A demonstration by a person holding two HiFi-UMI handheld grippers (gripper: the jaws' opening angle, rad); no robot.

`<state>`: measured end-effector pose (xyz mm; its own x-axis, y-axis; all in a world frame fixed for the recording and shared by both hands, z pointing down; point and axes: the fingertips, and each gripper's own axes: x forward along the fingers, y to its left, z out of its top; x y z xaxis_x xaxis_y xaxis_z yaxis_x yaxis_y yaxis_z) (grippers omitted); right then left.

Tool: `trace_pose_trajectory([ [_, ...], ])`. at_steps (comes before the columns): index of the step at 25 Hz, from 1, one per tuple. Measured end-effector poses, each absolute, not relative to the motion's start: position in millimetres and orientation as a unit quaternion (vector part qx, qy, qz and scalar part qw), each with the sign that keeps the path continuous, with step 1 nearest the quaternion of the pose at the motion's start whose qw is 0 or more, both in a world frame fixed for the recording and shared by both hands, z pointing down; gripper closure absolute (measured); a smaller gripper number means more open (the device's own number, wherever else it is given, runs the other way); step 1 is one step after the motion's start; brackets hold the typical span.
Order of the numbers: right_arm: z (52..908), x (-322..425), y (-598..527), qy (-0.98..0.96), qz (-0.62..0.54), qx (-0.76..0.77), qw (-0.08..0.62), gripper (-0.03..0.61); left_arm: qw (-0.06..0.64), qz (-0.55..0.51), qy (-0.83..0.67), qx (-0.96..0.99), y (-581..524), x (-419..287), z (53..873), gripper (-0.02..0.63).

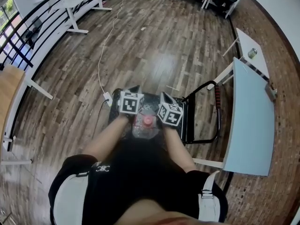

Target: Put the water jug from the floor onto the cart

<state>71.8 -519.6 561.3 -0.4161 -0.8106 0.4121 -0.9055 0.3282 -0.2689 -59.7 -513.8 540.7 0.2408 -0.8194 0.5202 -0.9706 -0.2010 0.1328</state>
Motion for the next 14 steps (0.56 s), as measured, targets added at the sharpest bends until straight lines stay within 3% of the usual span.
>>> trace_pose_trajectory([
  [14, 565.4, 73.6, -522.3, -0.812, 0.249, 0.519, 0.097, 0.566, 0.235, 0.164, -0.611, 0.738, -513.6, -76.8, 548.4, 0.614],
])
